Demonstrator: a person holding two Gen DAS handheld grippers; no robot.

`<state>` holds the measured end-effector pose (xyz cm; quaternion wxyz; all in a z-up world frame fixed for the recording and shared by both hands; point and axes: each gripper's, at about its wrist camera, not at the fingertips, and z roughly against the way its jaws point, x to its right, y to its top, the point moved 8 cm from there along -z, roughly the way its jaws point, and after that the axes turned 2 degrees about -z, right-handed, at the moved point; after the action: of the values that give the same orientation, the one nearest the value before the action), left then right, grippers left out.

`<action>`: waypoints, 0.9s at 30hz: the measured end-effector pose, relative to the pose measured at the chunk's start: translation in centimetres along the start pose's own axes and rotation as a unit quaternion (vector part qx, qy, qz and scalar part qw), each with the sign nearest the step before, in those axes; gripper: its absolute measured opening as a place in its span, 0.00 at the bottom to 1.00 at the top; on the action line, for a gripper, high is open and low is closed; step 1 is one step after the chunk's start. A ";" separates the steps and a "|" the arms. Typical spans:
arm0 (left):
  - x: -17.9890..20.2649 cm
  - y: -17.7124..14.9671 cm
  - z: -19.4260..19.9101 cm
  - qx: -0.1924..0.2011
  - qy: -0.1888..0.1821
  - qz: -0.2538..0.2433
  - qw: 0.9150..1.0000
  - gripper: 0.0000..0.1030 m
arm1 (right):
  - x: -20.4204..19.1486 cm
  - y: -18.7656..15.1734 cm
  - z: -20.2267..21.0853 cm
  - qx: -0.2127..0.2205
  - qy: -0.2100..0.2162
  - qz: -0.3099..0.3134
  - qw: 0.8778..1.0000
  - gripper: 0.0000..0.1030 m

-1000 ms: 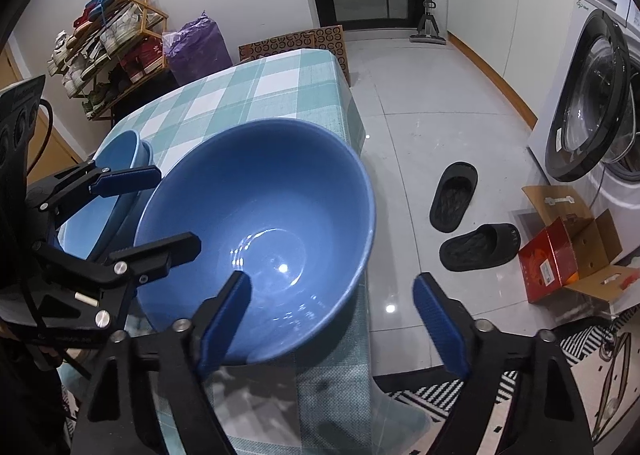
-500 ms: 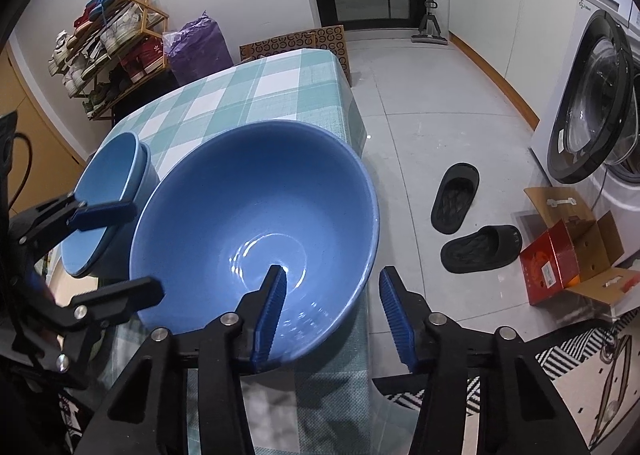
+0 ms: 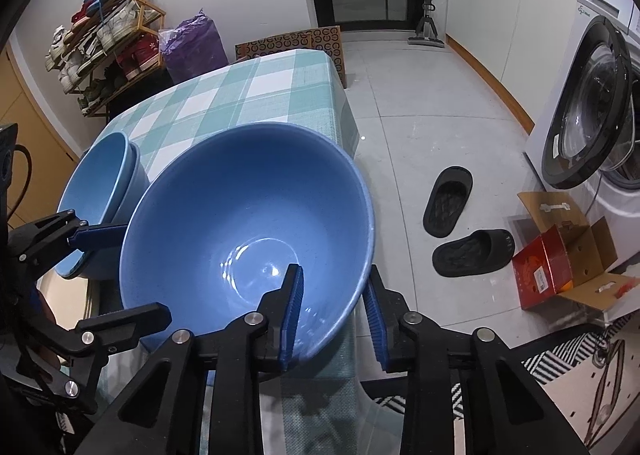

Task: Organize plates and bowls
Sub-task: 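Close both tools on the rim of a blue bowl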

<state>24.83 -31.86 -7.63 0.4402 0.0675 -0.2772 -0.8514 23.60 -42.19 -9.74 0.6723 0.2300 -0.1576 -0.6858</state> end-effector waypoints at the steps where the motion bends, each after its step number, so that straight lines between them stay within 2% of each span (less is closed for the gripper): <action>1: 0.0 0.1 0.0 0.001 0.000 0.000 1.000 0.76 | 0.0 0.0 0.0 0.001 0.000 -0.001 1.000 0.25; 2: 0.0 0.1 0.1 0.001 0.000 0.001 1.000 0.75 | 0.1 0.1 0.0 0.002 -0.001 -0.001 1.000 0.24; 5: -0.4 0.2 0.2 0.005 0.013 0.004 1.000 0.63 | 0.1 0.1 0.1 0.005 -0.007 0.005 1.000 0.22; 7: -0.6 0.2 0.2 0.005 0.015 0.008 1.000 0.52 | 0.1 0.1 0.1 0.007 -0.012 0.007 1.000 0.22; 10: -1.1 0.0 0.1 0.004 0.016 0.015 1.000 0.40 | 0.3 0.0 0.2 0.008 -0.015 0.007 1.000 0.22; 27: -0.9 0.1 0.8 0.021 0.015 0.011 1.000 0.38 | 0.3 -0.2 1.6 0.021 -0.026 0.015 0.999 0.21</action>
<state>25.21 -30.85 -7.06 0.4523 0.0865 -0.2894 -0.8392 22.54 -42.63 -8.51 0.6731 0.2236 -0.1927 -0.6781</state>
